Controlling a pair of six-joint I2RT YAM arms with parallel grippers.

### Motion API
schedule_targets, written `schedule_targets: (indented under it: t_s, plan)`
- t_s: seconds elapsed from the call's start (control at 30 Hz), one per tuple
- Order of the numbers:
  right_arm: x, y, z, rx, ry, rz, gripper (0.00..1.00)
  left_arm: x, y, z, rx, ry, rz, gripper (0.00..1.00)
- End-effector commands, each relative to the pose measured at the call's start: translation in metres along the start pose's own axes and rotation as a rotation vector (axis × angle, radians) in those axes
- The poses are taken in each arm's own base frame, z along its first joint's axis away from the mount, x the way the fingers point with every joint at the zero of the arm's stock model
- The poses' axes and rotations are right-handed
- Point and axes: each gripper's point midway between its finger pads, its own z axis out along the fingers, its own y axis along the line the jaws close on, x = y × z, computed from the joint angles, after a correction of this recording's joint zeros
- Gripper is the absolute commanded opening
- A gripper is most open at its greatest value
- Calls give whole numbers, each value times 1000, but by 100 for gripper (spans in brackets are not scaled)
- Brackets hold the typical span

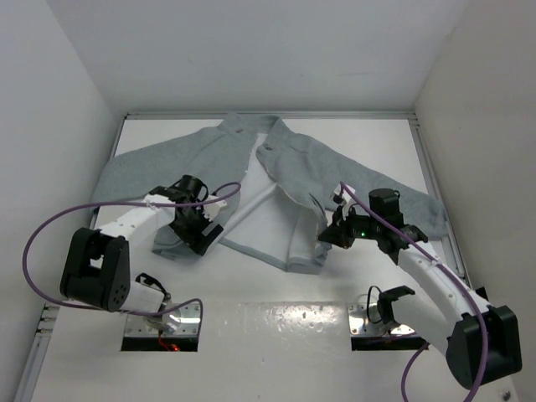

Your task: Zip up the jacket

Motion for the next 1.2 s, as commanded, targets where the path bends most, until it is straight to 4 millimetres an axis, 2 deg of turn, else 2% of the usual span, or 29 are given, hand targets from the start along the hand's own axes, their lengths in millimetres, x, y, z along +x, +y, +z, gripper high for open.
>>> schedule_targets:
  t_s: [0.0,0.13,0.2,0.3,0.4,0.47,0.53,0.57,0.67,0.73,0.83,1.0,1.17]
  plan:
    - [-6,1,2,-16,-26,-31,0,0,0,3,-10,3,-1,93]
    - [-5,2,3,-21,-24,-33,0,5,1,10,-9,30,-4,80]
    - [-6,1,2,-17,-25,-31,0,1,3,10,-17,13,-2,73]
    - [-4,1,3,-20,-20,-28,0,1,1,12,-4,17,-3,67]
    - [-5,2,3,-20,-22,-30,0,-6,-3,11,27,-10,19,55]
    - [-5,1,2,-16,-23,-29,0,-10,-7,10,51,-34,21,55]
    - [-5,2,2,-18,-20,-29,0,-14,-9,5,69,-69,40,44]
    - [-5,2,2,-16,-20,-31,0,-15,-11,5,78,-75,40,43]
    - [-5,2,2,-17,-20,-31,0,-19,-13,2,94,-94,63,49]
    - [-6,2,2,-17,-24,-35,0,-22,-11,2,93,-95,72,61]
    - [-4,1,2,-16,-19,-26,0,-24,-13,1,114,-85,70,66]
    - [-2,2,2,-17,-18,-29,0,-28,-12,0,117,-81,58,62]
    - [0,4,2,-23,-15,-31,0,-29,-11,5,123,-68,46,52]
